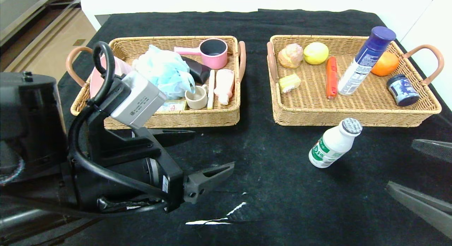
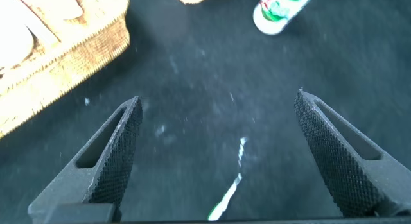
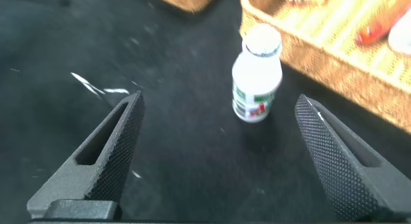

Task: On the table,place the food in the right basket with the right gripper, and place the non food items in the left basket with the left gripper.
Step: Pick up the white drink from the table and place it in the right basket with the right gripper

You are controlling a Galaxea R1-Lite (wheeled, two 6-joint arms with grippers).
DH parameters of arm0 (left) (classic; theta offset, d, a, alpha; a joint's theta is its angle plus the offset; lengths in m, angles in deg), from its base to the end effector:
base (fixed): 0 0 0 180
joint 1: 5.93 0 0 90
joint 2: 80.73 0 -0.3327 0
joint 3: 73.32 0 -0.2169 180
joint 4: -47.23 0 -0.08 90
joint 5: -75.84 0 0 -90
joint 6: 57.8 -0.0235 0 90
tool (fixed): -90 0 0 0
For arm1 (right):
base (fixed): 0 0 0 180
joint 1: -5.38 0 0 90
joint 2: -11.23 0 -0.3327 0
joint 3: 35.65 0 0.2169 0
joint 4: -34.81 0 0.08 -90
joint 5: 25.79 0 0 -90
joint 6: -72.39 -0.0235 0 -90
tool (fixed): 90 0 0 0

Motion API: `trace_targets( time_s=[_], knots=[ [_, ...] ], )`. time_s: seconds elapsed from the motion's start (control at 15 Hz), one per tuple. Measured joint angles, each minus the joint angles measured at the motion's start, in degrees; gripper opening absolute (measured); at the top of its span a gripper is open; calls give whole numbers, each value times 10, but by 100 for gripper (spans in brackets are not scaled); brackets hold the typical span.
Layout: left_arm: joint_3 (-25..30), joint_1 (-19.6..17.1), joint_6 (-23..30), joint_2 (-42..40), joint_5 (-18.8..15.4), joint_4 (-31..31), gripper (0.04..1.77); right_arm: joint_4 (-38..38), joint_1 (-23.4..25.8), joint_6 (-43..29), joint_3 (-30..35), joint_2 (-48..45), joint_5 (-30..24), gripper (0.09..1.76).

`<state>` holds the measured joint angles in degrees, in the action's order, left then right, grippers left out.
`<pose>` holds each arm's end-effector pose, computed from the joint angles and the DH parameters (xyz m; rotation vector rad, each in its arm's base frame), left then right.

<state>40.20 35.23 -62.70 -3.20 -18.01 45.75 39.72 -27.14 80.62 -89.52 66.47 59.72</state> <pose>0.1812 -0.1605 0.2608 0.1526 0.1791 -0.7914 0.1086 0.0714 0.2568 -0.1655 0.0617 0.6521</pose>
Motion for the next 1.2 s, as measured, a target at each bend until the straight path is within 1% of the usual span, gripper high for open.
trace_targets(
  time_s=[0.07, 0.2, 0.6, 0.73, 0.8, 1.0, 1.07, 1.2],
  knots=[
    [14, -6, 0, 6, -3, 24, 171, -1, -9, 0, 2, 10, 21, 171],
    [30, -10, -2, 17, -7, 43, 171, -2, -25, -1, 5, 30, 39, 171],
    [37, -10, -3, 45, -5, 45, 171, -4, -35, -4, 7, 53, 45, 171],
    [37, -9, -3, 49, -5, 46, 171, -6, -39, -5, 4, 68, 93, 171],
    [37, -9, -3, 49, -4, 46, 172, -10, -47, -11, 2, 78, 134, 171],
    [37, -9, -2, 51, -2, 46, 172, -52, -106, -92, -15, 125, 259, 171],
    [37, -9, -1, 51, -2, 46, 172, -66, -120, -114, -23, 143, 287, 171],
    [37, -10, 0, 52, -2, 46, 172, -98, -134, -142, -36, 172, 302, 171]
  ],
)
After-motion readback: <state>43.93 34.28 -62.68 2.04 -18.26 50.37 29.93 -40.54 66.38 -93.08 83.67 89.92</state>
